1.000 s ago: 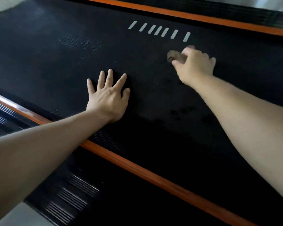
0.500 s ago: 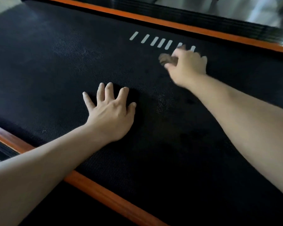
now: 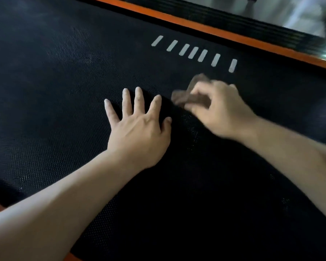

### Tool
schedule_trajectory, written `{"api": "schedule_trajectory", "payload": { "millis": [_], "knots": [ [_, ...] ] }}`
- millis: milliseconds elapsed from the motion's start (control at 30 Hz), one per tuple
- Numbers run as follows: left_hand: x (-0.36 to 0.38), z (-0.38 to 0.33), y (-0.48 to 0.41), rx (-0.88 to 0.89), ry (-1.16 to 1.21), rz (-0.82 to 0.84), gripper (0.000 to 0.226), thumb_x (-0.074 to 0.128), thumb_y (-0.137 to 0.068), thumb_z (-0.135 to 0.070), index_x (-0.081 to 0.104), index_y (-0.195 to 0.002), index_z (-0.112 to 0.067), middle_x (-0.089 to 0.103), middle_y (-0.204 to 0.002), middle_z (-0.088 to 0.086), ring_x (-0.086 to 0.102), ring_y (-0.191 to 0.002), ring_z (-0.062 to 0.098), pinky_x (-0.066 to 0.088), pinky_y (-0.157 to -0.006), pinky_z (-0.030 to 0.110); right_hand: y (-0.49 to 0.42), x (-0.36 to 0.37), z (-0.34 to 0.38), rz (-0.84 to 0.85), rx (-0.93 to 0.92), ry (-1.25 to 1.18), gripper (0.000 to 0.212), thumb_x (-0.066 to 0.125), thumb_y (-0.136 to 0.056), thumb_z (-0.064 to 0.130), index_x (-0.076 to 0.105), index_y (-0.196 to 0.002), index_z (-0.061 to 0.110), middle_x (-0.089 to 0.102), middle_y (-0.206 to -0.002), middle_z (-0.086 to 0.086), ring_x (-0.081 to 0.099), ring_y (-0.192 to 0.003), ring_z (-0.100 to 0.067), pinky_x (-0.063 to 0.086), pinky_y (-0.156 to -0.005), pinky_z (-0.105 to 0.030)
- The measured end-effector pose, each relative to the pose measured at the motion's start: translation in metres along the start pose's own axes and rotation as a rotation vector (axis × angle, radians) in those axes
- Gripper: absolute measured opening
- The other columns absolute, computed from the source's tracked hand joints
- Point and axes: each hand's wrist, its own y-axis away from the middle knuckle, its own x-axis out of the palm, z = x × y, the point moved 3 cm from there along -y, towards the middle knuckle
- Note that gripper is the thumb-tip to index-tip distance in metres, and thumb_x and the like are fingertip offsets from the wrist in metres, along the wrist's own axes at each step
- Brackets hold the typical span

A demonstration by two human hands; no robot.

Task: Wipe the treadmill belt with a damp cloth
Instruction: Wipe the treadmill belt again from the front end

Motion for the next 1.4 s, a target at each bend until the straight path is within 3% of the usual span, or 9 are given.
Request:
{"api": "schedule_trajectory", "payload": {
  "millis": [100,267,467,633,833,1000,1233,1333,1400],
  "knots": [
    [0.004,0.000,0.000,-0.011,-0.014,-0.016,0.070,0.023,-0.103,-0.057,0.013,-0.162,-0.021,-0.001,-0.172,0.013,-0.012,-0.158,0.036,-0.010,-0.121,0.068,-0.017,-0.003,-0.007,0.031,-0.071,0.095,0.020,0.067,-0.090,0.048,0.061,-0.089,0.029,0.060,-0.083,0.004,0.056,-0.086,-0.024,0.038,-0.093,-0.046],
    [0.005,0.001,0.001,-0.012,-0.027,-0.026,0.075,0.013,-0.098,-0.060,0.010,-0.162,-0.020,-0.002,-0.172,0.012,-0.013,-0.158,0.035,-0.008,-0.121,0.067,-0.093,-0.005,-0.050,-0.147,0.277,0.248,0.025,0.060,-0.092,0.053,0.059,-0.102,0.030,0.066,-0.107,-0.001,0.059,-0.108,-0.032,0.034,-0.100,-0.045],
    [0.004,-0.001,0.002,0.003,-0.040,-0.025,0.076,0.010,-0.098,-0.059,0.010,-0.163,-0.020,-0.003,-0.172,0.014,-0.015,-0.157,0.036,-0.010,-0.121,0.068,-0.067,0.024,0.008,-0.042,-0.121,0.167,0.026,0.058,-0.091,0.057,0.060,-0.092,0.031,0.063,-0.092,0.001,0.055,-0.094,-0.023,0.036,-0.092,-0.044],
    [0.005,0.000,0.001,0.012,-0.035,-0.027,0.076,0.010,-0.098,-0.060,0.009,-0.163,-0.021,-0.004,-0.172,0.013,-0.015,-0.157,0.037,-0.009,-0.121,0.068,-0.151,0.006,-0.050,-0.212,0.355,0.262,0.021,0.058,-0.093,0.052,0.060,-0.099,0.032,0.068,-0.110,0.000,0.058,-0.114,-0.031,0.031,-0.101,-0.045],
    [0.004,-0.001,0.000,0.013,-0.037,-0.038,0.075,0.013,-0.098,-0.059,0.012,-0.162,-0.019,-0.001,-0.172,0.015,-0.012,-0.157,0.038,-0.008,-0.120,0.069,-0.113,0.027,-0.016,-0.115,0.044,0.210,0.030,0.062,-0.089,0.057,0.064,-0.091,0.027,0.065,-0.093,0.005,0.058,-0.095,-0.022,0.037,-0.093,-0.042],
    [0.004,0.001,0.000,0.021,-0.034,-0.037,0.076,0.013,-0.098,-0.059,0.012,-0.162,-0.019,-0.001,-0.172,0.015,-0.012,-0.157,0.038,-0.008,-0.120,0.069,-0.147,-0.012,-0.066,-0.246,0.486,0.291,0.027,0.060,-0.091,0.050,0.067,-0.103,0.026,0.070,-0.098,0.000,0.061,-0.108,-0.031,0.035,-0.099,-0.044],
    [0.005,0.002,-0.001,0.014,-0.031,-0.032,0.075,0.012,-0.098,-0.059,0.013,-0.161,-0.019,0.000,-0.172,0.015,-0.011,-0.157,0.038,-0.006,-0.120,0.070,-0.065,-0.019,-0.063,-0.066,0.304,0.154,0.027,0.066,-0.088,0.051,0.065,-0.090,0.024,0.065,-0.087,-0.001,0.060,-0.088,-0.029,0.048,-0.088,-0.045],
    [0.004,0.002,0.000,0.015,-0.027,-0.027,0.073,0.013,-0.100,-0.059,0.012,-0.161,-0.020,0.000,-0.172,0.015,-0.011,-0.157,0.038,-0.006,-0.120,0.070,-0.083,-0.032,-0.080,-0.222,0.506,0.228,0.025,0.063,-0.089,0.052,0.061,-0.089,0.028,0.065,-0.093,0.002,0.060,-0.105,-0.032,0.039,-0.104,-0.049],
    [0.004,0.002,-0.001,0.016,-0.018,-0.029,0.071,0.017,-0.102,-0.058,0.012,-0.162,-0.020,-0.001,-0.172,0.015,-0.012,-0.157,0.038,-0.007,-0.120,0.070,-0.087,-0.027,-0.076,-0.322,0.572,0.212,0.021,0.062,-0.091,0.050,0.062,-0.091,0.030,0.068,-0.102,0.002,0.060,-0.107,-0.030,0.040,-0.101,-0.046]
  ]
}}
